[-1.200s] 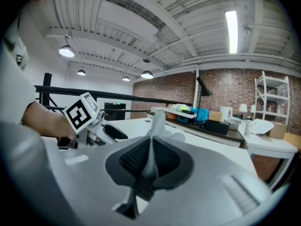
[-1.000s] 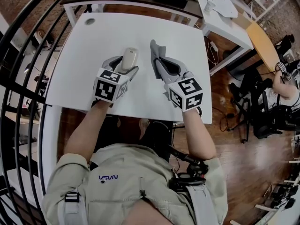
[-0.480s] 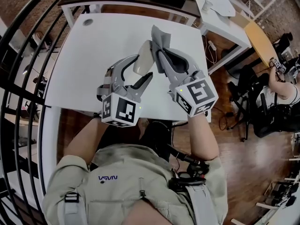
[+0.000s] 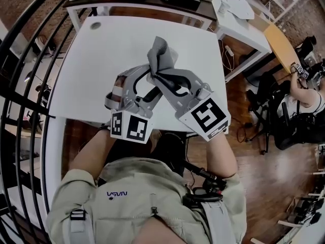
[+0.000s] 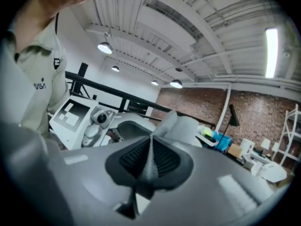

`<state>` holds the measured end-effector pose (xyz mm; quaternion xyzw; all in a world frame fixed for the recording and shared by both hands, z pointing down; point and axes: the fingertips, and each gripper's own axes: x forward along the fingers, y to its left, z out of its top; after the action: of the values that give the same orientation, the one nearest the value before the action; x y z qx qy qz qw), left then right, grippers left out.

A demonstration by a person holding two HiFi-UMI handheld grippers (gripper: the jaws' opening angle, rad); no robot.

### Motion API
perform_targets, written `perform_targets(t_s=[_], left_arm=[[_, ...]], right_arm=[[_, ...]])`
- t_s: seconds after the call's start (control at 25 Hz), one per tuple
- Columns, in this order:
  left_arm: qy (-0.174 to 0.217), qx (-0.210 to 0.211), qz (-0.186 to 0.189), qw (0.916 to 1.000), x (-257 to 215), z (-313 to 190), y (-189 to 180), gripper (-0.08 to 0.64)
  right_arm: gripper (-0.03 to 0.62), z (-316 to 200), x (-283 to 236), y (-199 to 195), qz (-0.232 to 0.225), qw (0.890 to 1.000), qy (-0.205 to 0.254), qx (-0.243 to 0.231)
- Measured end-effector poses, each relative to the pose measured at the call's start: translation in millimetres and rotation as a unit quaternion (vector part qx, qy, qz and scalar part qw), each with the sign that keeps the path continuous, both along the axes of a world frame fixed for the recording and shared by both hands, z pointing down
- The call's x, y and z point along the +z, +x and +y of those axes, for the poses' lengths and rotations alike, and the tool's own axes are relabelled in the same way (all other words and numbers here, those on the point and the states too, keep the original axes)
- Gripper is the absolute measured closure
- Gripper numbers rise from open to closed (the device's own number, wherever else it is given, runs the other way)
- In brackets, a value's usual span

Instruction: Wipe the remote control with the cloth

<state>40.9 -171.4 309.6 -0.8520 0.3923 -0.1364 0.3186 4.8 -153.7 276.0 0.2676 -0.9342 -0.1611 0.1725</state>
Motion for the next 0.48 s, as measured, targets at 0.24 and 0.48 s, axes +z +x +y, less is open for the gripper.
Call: perform_targets(t_s=[0.24, 0.48], left_arm=[[0.076, -0.001, -0.049, 0.9959, -6, 12, 6, 0.265], [0.097, 0.003, -0.055, 0.9938, -7, 16, 10, 0.267]], right_arm=[[0.572, -33, -52, 48, -0.110, 0.986, 0.061, 0.110], [0.572, -23, -37, 27, -0.073, 0.995, 0.027, 0.064]])
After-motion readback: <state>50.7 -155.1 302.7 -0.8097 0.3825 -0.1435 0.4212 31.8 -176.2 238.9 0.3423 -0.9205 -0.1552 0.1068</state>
